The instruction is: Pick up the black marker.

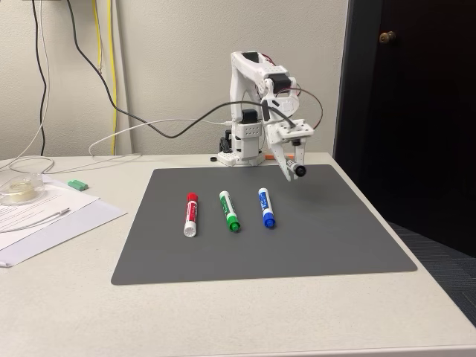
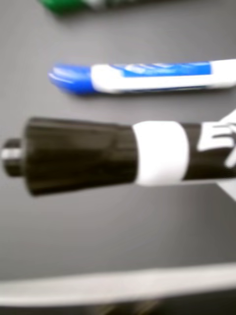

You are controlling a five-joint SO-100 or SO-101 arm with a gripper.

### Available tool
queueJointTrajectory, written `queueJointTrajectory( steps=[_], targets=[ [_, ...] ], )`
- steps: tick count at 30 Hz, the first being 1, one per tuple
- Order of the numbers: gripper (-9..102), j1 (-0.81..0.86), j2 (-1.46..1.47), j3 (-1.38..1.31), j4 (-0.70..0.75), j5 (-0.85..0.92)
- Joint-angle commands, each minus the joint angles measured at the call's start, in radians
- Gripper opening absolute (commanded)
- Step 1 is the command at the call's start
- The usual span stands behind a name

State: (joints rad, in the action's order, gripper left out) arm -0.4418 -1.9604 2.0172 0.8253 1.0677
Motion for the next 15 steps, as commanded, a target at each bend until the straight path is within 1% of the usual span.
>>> queueJointTrajectory(
  steps=[1, 8, 15],
  targets=[
    [0, 0.028, -0.104, -0.071, 0.003, -0.084],
    [0, 0.112, -0.25, -0.087, -0.08, -0.307],
    [0, 0.155, -0.305, -0.087, -0.152, -0.448]
  ],
)
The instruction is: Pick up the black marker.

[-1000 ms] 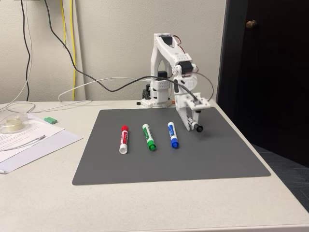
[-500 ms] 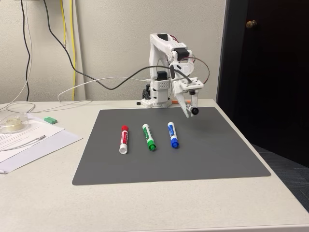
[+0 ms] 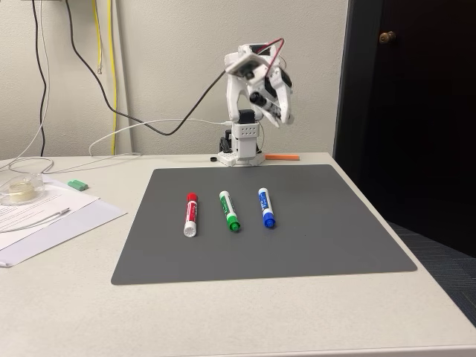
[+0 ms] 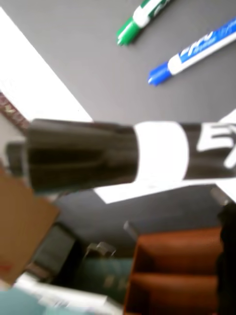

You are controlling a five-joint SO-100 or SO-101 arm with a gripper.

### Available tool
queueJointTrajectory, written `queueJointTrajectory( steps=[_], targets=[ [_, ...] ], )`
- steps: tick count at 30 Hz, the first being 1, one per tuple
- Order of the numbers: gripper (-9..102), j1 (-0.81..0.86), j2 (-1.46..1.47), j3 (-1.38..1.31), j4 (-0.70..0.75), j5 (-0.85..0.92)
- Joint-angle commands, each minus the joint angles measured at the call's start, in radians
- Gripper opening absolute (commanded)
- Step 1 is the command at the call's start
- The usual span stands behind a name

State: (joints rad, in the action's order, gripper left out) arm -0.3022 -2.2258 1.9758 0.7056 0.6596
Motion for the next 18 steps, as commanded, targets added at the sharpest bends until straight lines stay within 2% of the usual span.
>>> queueJointTrajectory(
  steps=[1, 18],
  targets=[
    [0, 0.017, -0.043, -0.046, -0.041, -0.051],
    [0, 0.057, -0.078, -0.046, -0.16, -0.279]
  ],
)
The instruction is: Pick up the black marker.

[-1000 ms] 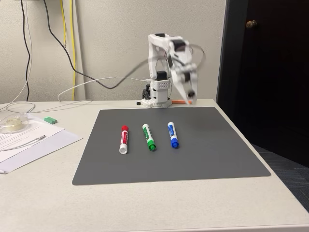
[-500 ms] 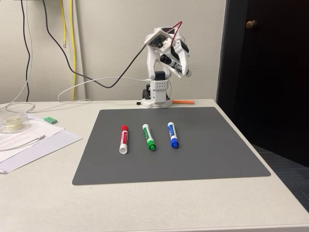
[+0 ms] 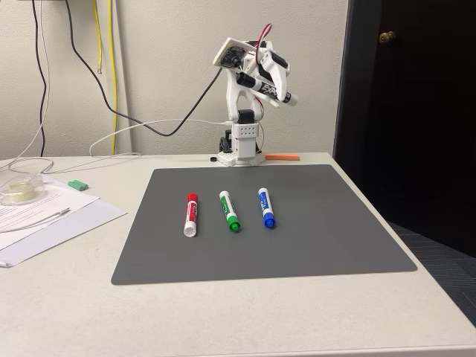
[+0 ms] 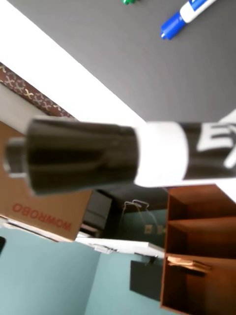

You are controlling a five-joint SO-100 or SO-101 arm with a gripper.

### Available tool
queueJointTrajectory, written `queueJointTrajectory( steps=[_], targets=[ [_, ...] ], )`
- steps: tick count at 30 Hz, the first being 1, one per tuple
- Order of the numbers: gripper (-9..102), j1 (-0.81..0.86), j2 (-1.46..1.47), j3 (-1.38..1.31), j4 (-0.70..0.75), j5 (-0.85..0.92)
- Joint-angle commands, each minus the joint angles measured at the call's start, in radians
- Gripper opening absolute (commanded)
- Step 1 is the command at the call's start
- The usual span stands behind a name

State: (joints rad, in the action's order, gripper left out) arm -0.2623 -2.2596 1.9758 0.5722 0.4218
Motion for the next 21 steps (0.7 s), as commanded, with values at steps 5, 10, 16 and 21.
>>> queueJointTrajectory(
  steps=[5, 10, 16, 21],
  targets=[
    [0, 0.034, -0.052, -0.046, -0.031, -0.074],
    [0, 0.034, -0.048, -0.046, -0.034, -0.077],
    [0, 0.034, -0.049, -0.046, -0.035, -0.077],
    [0, 0.037, -0.052, -0.046, -0.037, -0.08]
  ],
)
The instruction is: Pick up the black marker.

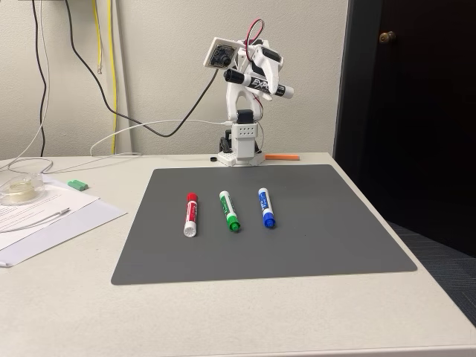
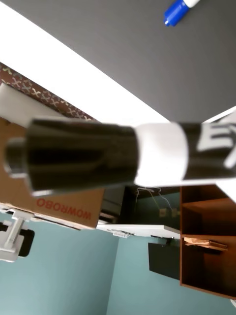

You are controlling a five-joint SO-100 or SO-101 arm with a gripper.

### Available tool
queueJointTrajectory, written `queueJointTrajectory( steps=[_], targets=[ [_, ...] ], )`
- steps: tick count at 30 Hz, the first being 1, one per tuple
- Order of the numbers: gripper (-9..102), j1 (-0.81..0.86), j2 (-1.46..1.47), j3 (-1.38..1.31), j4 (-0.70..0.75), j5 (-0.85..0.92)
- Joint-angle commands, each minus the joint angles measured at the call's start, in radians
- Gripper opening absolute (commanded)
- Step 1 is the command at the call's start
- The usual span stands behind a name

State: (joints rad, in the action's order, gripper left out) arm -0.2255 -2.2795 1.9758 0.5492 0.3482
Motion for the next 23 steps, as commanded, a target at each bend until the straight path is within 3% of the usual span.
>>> queueJointTrajectory(
  steps=[1, 23],
  targets=[
    [0, 0.002, -0.034, -0.046, -0.014, -0.008],
    [0, 0.02, -0.04, -0.046, -0.026, -0.037]
  ],
)
